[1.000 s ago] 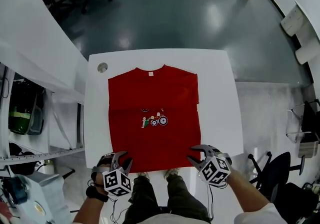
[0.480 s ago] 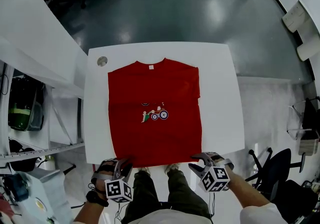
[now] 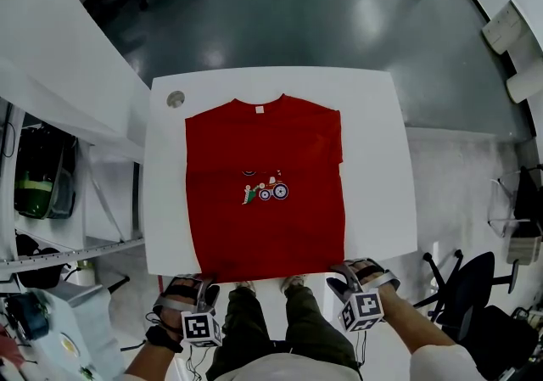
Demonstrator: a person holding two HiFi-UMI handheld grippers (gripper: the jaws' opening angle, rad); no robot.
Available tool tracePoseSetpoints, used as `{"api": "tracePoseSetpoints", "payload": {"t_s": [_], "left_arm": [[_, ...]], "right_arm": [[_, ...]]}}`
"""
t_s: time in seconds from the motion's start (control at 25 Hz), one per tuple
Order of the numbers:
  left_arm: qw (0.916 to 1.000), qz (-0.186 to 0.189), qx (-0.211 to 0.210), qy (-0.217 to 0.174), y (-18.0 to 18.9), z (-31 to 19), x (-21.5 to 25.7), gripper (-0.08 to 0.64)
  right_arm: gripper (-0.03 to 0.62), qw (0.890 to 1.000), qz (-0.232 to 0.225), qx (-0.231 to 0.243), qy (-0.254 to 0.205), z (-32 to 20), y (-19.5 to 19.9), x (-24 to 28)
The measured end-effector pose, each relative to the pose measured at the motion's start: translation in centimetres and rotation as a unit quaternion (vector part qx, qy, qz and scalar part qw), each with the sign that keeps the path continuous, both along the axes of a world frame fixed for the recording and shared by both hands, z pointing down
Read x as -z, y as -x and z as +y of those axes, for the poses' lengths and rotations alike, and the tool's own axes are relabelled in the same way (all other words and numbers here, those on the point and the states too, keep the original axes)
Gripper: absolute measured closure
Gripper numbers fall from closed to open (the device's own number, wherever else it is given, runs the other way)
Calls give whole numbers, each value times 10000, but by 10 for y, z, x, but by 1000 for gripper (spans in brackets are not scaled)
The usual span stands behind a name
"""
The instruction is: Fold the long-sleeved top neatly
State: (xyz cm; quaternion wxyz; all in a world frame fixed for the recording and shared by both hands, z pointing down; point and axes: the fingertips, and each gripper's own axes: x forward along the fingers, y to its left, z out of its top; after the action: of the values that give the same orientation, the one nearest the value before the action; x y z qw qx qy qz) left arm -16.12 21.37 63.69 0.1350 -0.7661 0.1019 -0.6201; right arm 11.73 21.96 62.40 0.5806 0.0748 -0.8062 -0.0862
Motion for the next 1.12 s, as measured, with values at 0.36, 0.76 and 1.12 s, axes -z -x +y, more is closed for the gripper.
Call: {"api": "tracePoseSetpoints", "payload": {"t_s": [0.36, 0.76, 1.12], "left_arm": [[9948, -71, -363, -950, 3, -10, 0, 444], [9953, 160, -282, -911, 5, -8, 5, 518], [9962, 448, -92, -745, 7, -10, 23, 537]], "right_arm": [[480, 9933, 531, 306, -977, -8, -8, -12], [512, 9951, 443, 244, -844, -6, -6, -4], [552, 9985, 96, -7, -535, -12, -10, 17]]}}
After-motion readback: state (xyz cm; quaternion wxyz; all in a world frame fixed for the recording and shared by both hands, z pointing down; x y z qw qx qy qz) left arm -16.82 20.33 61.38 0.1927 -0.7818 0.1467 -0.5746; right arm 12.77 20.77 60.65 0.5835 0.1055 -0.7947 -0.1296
